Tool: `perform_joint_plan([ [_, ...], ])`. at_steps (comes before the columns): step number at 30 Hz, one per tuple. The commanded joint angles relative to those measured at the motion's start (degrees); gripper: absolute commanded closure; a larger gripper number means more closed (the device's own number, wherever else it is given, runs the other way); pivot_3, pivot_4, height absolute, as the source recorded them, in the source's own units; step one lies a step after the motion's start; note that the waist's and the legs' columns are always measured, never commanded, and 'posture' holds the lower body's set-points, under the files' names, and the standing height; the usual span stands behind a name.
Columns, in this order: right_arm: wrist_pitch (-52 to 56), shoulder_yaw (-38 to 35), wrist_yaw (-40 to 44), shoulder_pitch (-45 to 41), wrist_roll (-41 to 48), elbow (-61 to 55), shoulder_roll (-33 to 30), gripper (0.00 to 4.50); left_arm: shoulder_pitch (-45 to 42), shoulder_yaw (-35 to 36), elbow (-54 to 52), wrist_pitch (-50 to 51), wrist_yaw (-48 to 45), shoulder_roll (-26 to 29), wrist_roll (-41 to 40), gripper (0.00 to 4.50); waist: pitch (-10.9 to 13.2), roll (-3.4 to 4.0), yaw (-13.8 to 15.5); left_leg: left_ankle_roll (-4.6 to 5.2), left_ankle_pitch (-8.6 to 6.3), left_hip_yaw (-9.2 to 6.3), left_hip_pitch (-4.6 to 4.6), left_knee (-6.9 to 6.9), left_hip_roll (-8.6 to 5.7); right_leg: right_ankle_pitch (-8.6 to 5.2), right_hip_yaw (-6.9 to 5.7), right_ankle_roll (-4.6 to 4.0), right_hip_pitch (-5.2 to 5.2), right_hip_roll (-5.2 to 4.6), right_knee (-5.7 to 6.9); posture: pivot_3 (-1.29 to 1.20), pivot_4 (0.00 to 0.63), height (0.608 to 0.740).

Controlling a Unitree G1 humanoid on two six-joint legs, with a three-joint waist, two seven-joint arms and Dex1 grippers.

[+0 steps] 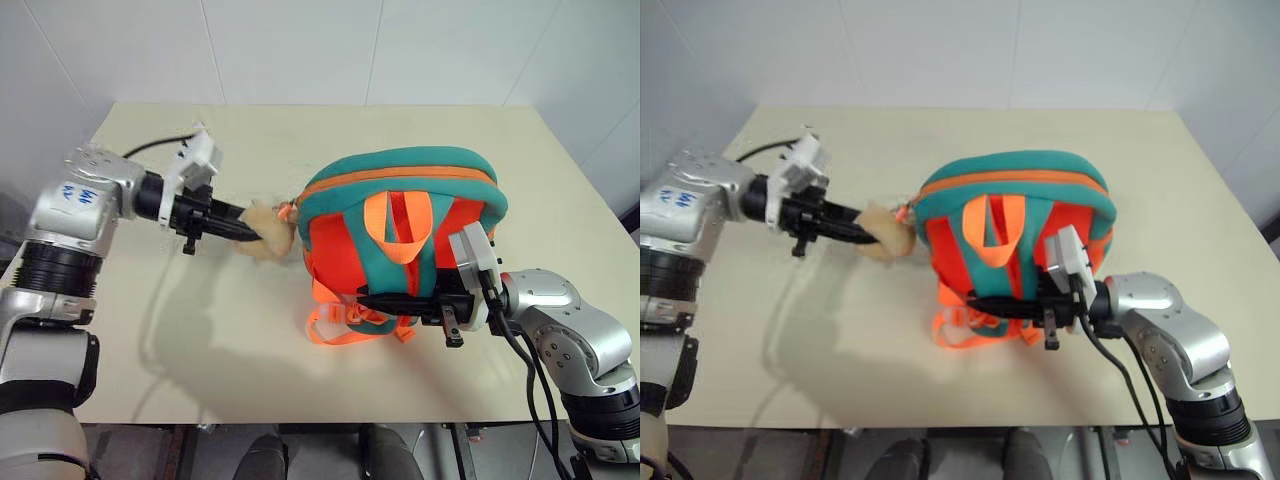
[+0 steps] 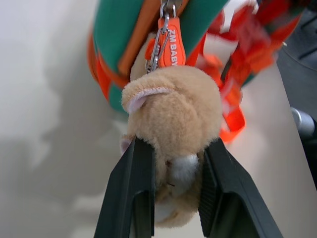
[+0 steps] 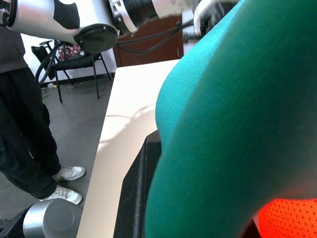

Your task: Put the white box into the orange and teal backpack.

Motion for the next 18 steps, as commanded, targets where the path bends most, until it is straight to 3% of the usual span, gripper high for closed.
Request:
perform_joint_plan([
  [1, -1.3, -1.4, 0.2, -0.4, 0.6, -1.1, -0.3, 3.96, -1.4, -2.0, 3.8, -2.6, -2.1, -0.9, 4.4, 3.81, 0.0, 0.00, 0.0, 0.00, 0.00, 0.00, 0.00, -0.01, 0.00, 0.00, 0.00, 0.00, 0.00, 0.00, -0.01, 0.00, 0.150, 0.740],
  [18, -1.4, -0.8, -0.1, -1.5, 0.0, -0.3, 0.3, 3.96, -6.7, -8.3, 23.5, -17.1, -1.1, -10.6, 18.6, 3.82, 0.0, -0.01, 0.1, 0.00, 0.00, 0.02, -0.01, 0.02, 0.00, 0.01, -0.01, 0.02, 0.01, 0.00, -0.03, 0.00, 0.150, 0.740],
])
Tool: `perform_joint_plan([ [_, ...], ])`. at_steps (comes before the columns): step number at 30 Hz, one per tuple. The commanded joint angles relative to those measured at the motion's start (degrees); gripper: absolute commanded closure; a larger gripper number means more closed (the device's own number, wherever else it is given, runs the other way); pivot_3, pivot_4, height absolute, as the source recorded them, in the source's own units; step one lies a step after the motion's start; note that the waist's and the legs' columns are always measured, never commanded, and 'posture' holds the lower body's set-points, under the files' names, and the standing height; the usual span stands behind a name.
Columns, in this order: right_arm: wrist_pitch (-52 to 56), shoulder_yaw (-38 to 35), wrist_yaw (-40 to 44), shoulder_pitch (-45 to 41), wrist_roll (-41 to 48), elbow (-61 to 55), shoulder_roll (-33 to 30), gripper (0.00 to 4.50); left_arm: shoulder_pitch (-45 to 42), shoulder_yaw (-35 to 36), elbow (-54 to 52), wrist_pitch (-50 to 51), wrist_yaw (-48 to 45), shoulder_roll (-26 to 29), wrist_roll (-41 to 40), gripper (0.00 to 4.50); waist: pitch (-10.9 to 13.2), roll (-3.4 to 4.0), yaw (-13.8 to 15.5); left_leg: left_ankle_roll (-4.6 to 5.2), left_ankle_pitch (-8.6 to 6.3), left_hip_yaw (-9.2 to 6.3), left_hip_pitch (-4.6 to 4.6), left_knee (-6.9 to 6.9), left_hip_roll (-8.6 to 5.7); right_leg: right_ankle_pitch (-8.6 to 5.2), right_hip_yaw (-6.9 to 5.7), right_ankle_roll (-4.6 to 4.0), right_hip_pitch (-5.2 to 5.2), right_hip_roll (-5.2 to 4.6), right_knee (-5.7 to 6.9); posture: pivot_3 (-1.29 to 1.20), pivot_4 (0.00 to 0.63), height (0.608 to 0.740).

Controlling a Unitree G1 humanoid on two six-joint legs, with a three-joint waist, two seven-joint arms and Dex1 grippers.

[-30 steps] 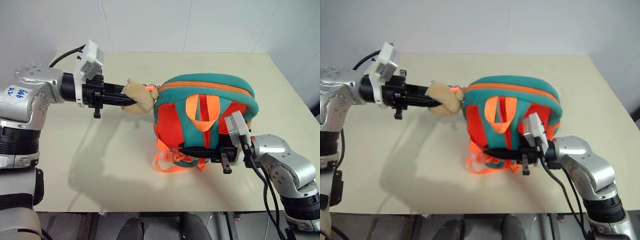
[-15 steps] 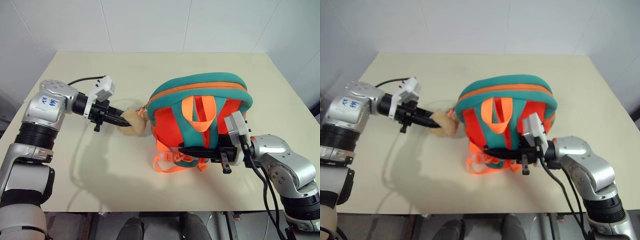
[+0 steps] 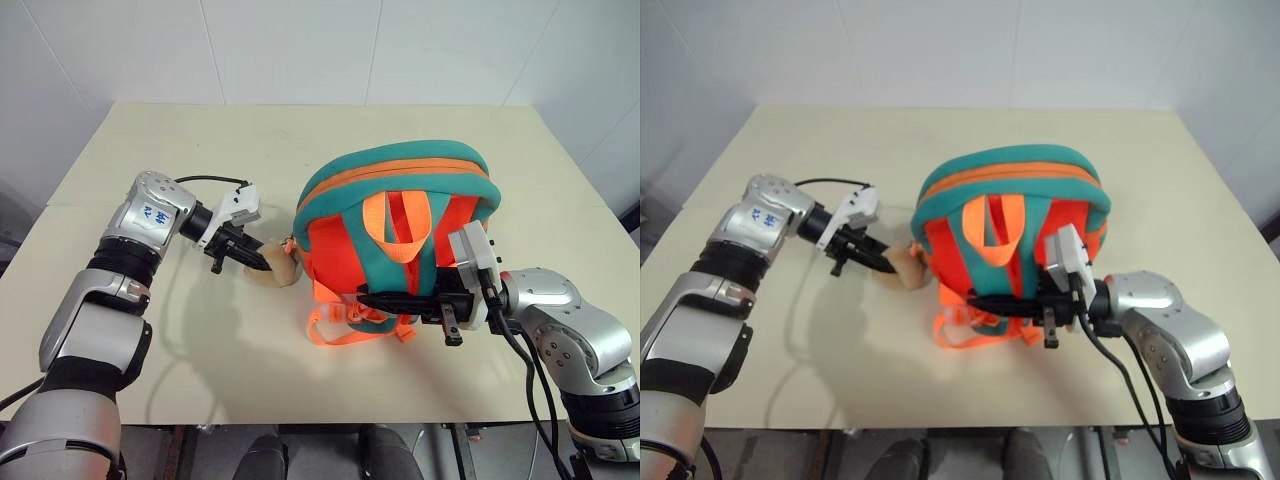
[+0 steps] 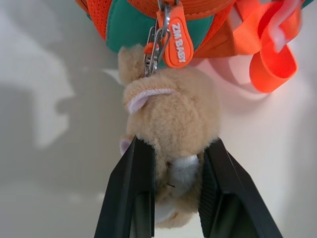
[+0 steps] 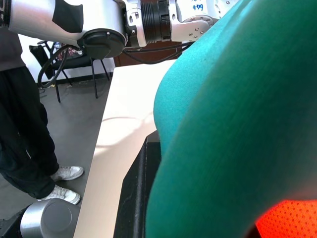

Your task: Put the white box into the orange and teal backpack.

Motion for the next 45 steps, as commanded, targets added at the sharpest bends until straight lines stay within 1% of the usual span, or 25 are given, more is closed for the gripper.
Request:
perform_joint_plan([
  [1, -1.5, -0.8, 0.0, -1.2, 0.4, -0.5, 0.4, 3.96, -0.2, -0.6, 3.3, -2.6, 0.3, -0.9, 3.7, 3.82, 0.0, 0.00, 0.1, 0.00, 0.00, 0.00, 0.00, 0.00, 0.00, 0.00, 0.00, 0.00, 0.00, 0.00, 0.00, 0.00, 0.150, 0.740],
  [3, -1.5, -0.9, -0.1, -1.4, 0.3, -0.5, 0.5, 3.96, -0.8, 1.2, 4.3, -3.5, 1.7, -1.9, 3.1, 3.82, 0.0, 0.00, 0.1, 0.00, 0.00, 0.00, 0.00, 0.04, 0.00, 0.01, 0.00, 0.01, 0.02, 0.00, 0.02, 0.00, 0.150, 0.740],
  [6, -1.2, -1.1, -0.8, -1.4, 0.2, -0.7, 0.4, 3.96, -1.6, 7.8, 3.6, -2.1, 2.4, -3.6, -2.2, 3.82, 0.0, -0.02, 0.1, 0.00, 0.00, -0.01, -0.01, 0.10, 0.00, 0.01, 0.00, 0.02, 0.01, 0.00, 0.07, 0.00, 0.150, 0.740],
  [11, 0.6, -1.1, -2.1, -1.2, 0.2, -1.4, -0.9, 3.96, 0.7, 14.9, -2.6, 0.6, 3.2, -4.5, -7.4, 3.83, 0.0, -0.01, 0.0, 0.03, -0.02, -0.01, -0.07, 0.13, 0.00, 0.02, 0.00, 0.03, -0.02, 0.00, 0.04, 0.00, 0.150, 0.740],
  [13, 2.0, -0.8, -2.2, -1.2, 0.4, -1.8, -2.2, 3.24, 2.8, 16.2, -7.2, 4.0, 3.6, -3.6, -8.3, 3.11, 0.0, -0.01, 0.1, 0.03, -0.02, -0.01, -0.08, 0.12, 0.00, 0.01, -0.01, 0.03, -0.03, 0.00, 0.03, 0.00, 0.150, 0.740],
  [14, 2.5, -0.8, -2.1, -1.3, 0.7, -1.8, -2.6, 3.02, 4.0, 16.8, -9.7, 5.6, 3.3, -3.1, -8.9, 2.91, 0.0, -0.01, 0.1, 0.03, -0.02, -0.01, -0.09, 0.12, 0.00, 0.01, -0.01, 0.03, -0.03, -0.01, 0.01, 0.00, 0.150, 0.740],
  [15, 2.8, -0.9, -2.0, -1.3, 0.9, -1.8, -2.9, 2.71, 5.2, 17.2, -12.2, 7.1, 3.1, -2.7, -9.6, 2.59, 0.0, -0.01, 0.1, 0.03, -0.02, -0.01, -0.10, 0.13, 0.00, 0.01, -0.01, 0.03, -0.03, -0.01, 0.00, 0.00, 0.150, 0.740],
  [16, 2.9, -1.0, -1.8, -1.3, 1.2, -1.8, -3.2, 2.29, 6.2, 17.9, -14.4, 8.4, 3.2, -2.4, -10.3, 2.18, 0.0, -0.01, 0.1, 0.04, -0.03, -0.01, -0.10, 0.13, 0.00, 0.01, -0.01, 0.03, -0.03, -0.01, 0.00, 0.00, 0.150, 0.740],
  [17, 2.9, -1.0, -1.6, -1.4, 1.2, -1.8, -3.4, 2.05, 7.0, 18.6, -16.2, 9.7, 3.5, -2.1, -11.1, 1.93, 0.0, -0.01, 0.1, 0.04, -0.03, -0.01, -0.10, 0.14, 0.00, 0.01, -0.01, 0.03, -0.03, 0.00, 0.01, 0.00, 0.150, 0.740],
  [21, 2.8, -2.1, -0.6, -1.4, 1.5, -1.7, -4.4, 0.81, 9.7, 21.8, -21.8, 13.6, 4.4, 0.3, -14.0, 0.75, 0.0, -0.01, 0.1, 0.05, -0.03, -0.01, -0.11, 0.19, 0.00, 0.01, -0.01, 0.03, -0.03, -0.01, 0.05, 0.00, 0.150, 0.740],
  [23, 2.7, -3.0, -0.3, -1.0, 1.7, -1.8, -5.5, 0.11, 11.0, 22.8, -23.7, 14.9, 4.6, 2.1, -14.7, 0.11, 0.0, -0.01, 0.0, 0.06, -0.04, -0.01, -0.10, 0.23, 0.00, 0.01, -0.01, 0.03, -0.02, 0.00, 0.06, 0.00, 0.150, 0.740],
  [24, 2.8, -3.7, -0.2, -0.6, 1.9, -1.9, -6.2, 0.04, 11.7, 23.3, -24.3, 15.2, 4.5, 3.2, -14.9, 0.04, 0.0, -0.01, 0.0, 0.06, -0.04, -0.01, -0.10, 0.23, 0.00, 0.02, -0.01, 0.03, -0.03, 0.00, 0.07, 0.00, 0.150, 0.740],
  [30, 3.0, -9.3, -0.3, 4.0, 2.5, -2.9, -10.9, 0.04, 15.0, 26.7, -23.8, 14.2, 5.1, 8.3, -15.9, 0.04, 0.0, -0.01, 0.1, 0.09, -0.05, -0.01, -0.09, 0.23, 0.00, 0.01, 0.00, 0.03, -0.01, -0.01, 0.06, 0.00, 0.150, 0.740],
  [31, 3.0, -10.7, -0.3, 5.1, 2.6, -3.0, -11.7, 0.04, 15.5, 27.4, -23.4, 13.7, 5.1, 8.9, -16.2, 0.04, 0.0, -0.01, 0.2, 0.36, -0.21, -0.01, -0.09, 0.23, 0.01, 0.01, 0.00, 0.03, -0.01, 0.00, 0.06, 0.00, 0.150, 0.740],
  [34, 2.3, -15.1, 0.2, 8.6, 1.6, -2.3, -14.5, 0.04, 17.4, 30.0, -22.6, 11.7, 4.3, 10.7, -17.6, 0.04, 0.0, -0.01, 0.3, 0.43, -0.25, 0.00, -0.09, 0.26, 0.01, 0.01, -0.01, 0.03, 0.00, -0.01, 0.05, 0.00, 0.150, 0.740],
  [37, 1.4, -21.1, 2.0, 13.5, 0.1, -0.8, -18.3, 0.04, 19.3, 34.0, -21.2, 9.0, 3.8, 11.8, -19.8, 0.04, 0.0, -0.01, 0.3, 0.47, -0.27, 0.00, -0.10, 0.29, 0.01, 0.01, -0.01, 0.03, 0.02, -0.01, 0.03, 0.00, 0.150, 0.740],
  [39, 0.7, -23.8, 3.0, 15.9, -0.9, 0.5, -19.8, 0.04, 20.0, 35.2, -20.5, 7.9, 3.6, 12.0, -20.7, 0.04, 0.0, -0.01, 0.3, 0.50, -0.29, 0.03, -0.10, 0.31, 0.01, 0.01, -0.01, 0.03, 0.03, -0.01, 0.03, 0.00, 0.150, 0.740],
  [42, -0.4, -30.8, 5.0, 21.2, -4.0, 4.1, -22.6, 0.04, 20.9, 38.5, -18.0, 5.2, 3.0, 11.7, -23.0, 0.04, 0.0, -0.01, 0.3, 0.58, -0.34, 0.03, -0.09, 0.46, 0.01, 0.02, 0.00, 0.03, 0.09, -0.01, 0.06, 0.00, 0.150, 0.740],
  [43, -1.2, -33.3, 5.7, 22.8, -5.2, 5.7, -23.2, 0.04, 21.3, 39.2, -17.5, 4.0, 2.5, 11.7, -23.5, 0.04, 0.0, -0.01, 0.3, 0.60, -0.35, 0.03, -0.07, 0.49, 0.01, 0.02, -0.01, 0.03, 0.14, -0.01, 0.06, 0.00, 0.150, 0.740],
  [45, -3.0, -35.5, 6.6, 23.8, -6.7, 8.8, -24.1, 0.04, 21.4, 39.4, -16.8, 2.4, 2.0, 11.6, -23.8, 0.04, 0.0, -0.01, 0.3, 0.63, -0.37, 0.05, -0.07, 0.55, 0.01, 0.04, 0.00, 0.04, 0.16, -0.01, 0.07, 0.00, 0.150, 0.740],
])
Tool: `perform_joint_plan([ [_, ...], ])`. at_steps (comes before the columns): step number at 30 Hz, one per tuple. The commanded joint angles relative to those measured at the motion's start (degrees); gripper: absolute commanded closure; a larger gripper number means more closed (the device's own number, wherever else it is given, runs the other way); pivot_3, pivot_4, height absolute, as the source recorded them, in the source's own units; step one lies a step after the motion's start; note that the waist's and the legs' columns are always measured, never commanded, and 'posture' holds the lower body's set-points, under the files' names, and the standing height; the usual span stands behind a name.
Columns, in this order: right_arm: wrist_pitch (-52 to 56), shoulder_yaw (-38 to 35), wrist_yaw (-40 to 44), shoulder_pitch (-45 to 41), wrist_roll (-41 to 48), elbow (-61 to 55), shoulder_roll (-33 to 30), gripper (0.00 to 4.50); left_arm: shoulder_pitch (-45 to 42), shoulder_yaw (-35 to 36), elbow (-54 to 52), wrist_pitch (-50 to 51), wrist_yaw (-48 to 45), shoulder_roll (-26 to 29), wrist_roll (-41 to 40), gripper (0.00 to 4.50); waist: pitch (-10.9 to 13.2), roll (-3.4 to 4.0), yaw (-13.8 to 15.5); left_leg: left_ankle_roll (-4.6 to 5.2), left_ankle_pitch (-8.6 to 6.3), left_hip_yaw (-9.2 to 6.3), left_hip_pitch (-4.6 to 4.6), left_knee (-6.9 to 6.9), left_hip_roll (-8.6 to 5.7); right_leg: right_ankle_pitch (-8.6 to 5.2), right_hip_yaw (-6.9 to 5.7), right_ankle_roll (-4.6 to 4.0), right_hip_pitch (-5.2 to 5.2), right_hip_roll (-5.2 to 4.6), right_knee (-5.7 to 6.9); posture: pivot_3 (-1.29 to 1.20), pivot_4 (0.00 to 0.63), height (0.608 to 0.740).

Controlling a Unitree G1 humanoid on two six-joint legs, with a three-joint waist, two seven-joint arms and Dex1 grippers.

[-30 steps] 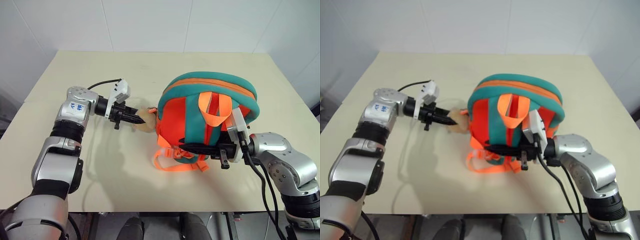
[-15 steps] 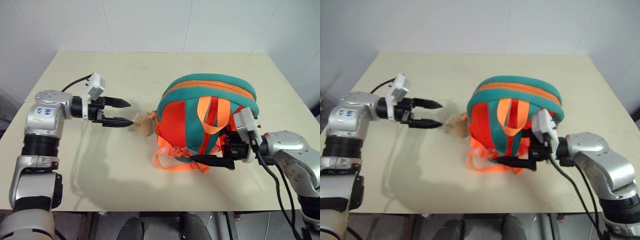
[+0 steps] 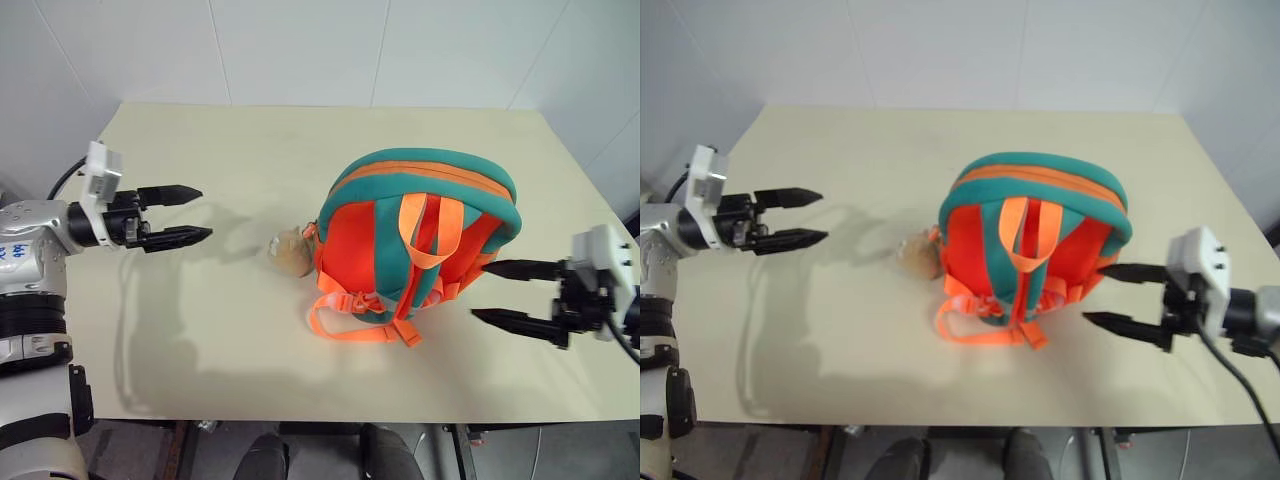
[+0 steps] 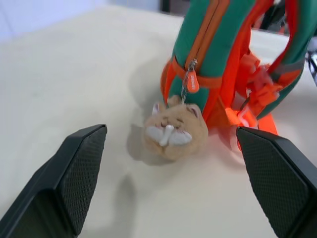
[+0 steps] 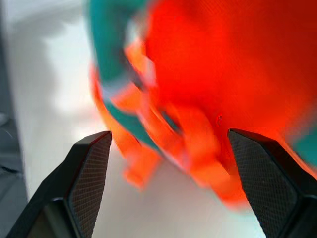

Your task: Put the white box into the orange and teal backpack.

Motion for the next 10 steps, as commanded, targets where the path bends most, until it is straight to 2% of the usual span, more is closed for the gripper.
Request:
perform_joint_plan([
  [1, -4.0, -6.3, 1.8, 0.6, -2.8, 5.0, -1.8, 0.04, -0.1, 2.1, 0.9, -3.9, -1.5, 0.3, -2.0, 0.04, 0.0, 0.00, -0.1, 0.00, 0.00, 0.01, 0.00, 0.03, 0.00, 0.03, 0.00, -0.01, 0.01, 0.00, -0.01, 0.00, 0.150, 0.740],
  [5, -7.3, -9.1, 1.2, 0.1, -4.5, 10.7, -0.8, 0.04, 0.8, 2.7, 2.2, -6.9, -3.7, 0.1, -3.0, 0.04, 0.0, 0.00, -0.1, 0.00, 0.00, 0.04, 0.09, 0.05, 0.01, 0.11, 0.02, -0.03, 0.07, 0.00, -0.14, 0.00, 0.150, 0.740],
  [10, -8.8, -6.8, -2.3, -4.5, -3.9, 11.7, 1.1, 0.04, 0.5, 1.8, 4.0, -9.6, -5.9, 0.8, -2.6, 0.04, 0.0, 0.01, -0.5, 0.00, 0.00, 0.12, 0.18, 0.03, 0.05, 0.13, 0.06, -0.04, 0.07, 0.00, -0.12, 0.00, 0.150, 0.740],
])
